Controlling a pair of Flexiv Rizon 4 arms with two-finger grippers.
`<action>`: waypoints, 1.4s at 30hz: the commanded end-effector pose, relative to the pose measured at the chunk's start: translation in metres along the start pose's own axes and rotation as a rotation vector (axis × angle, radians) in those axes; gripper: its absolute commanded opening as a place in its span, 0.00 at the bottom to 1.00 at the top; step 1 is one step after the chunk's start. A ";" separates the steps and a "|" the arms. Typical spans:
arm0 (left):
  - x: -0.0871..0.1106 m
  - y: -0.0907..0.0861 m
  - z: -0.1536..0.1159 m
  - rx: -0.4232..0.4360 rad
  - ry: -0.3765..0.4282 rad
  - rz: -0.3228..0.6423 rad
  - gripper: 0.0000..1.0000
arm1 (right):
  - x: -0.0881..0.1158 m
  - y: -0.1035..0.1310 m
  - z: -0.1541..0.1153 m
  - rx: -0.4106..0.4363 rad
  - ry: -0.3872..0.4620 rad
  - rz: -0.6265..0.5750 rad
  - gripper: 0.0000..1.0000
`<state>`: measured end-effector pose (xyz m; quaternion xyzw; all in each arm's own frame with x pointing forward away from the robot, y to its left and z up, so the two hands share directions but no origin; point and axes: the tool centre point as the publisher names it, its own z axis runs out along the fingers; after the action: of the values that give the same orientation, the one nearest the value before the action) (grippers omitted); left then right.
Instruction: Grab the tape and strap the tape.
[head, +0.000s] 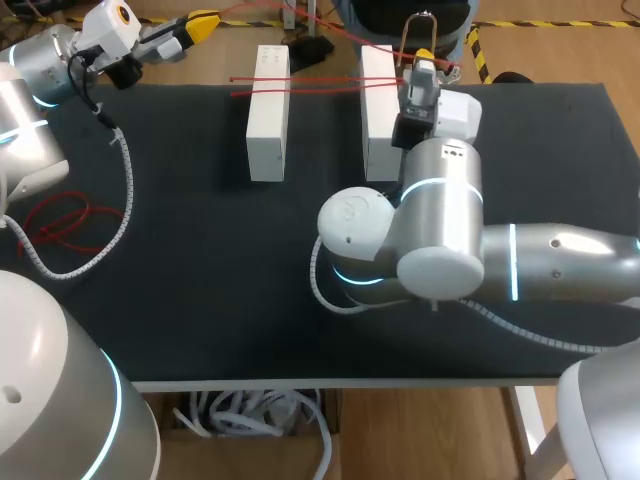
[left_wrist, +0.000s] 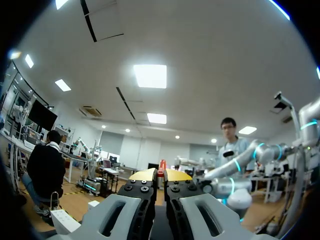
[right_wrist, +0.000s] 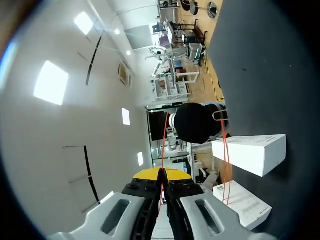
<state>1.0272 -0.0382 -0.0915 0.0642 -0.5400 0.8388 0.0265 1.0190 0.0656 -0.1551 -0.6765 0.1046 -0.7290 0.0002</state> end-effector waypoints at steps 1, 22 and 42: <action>0.000 0.000 0.000 0.001 0.001 0.000 0.00 | 0.003 0.003 0.001 0.006 -0.007 -0.002 0.00; 0.000 0.000 0.000 0.001 0.001 0.000 0.00 | 0.016 -0.013 -0.006 0.025 0.096 -0.120 0.00; 0.000 0.000 0.000 0.001 0.001 0.000 0.00 | 0.032 -0.008 -0.001 0.022 0.173 -0.295 0.00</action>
<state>1.0272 -0.0382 -0.0915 0.0642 -0.5400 0.8388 0.0264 1.0167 0.0740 -0.1252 -0.6168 -0.0001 -0.7793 -0.1107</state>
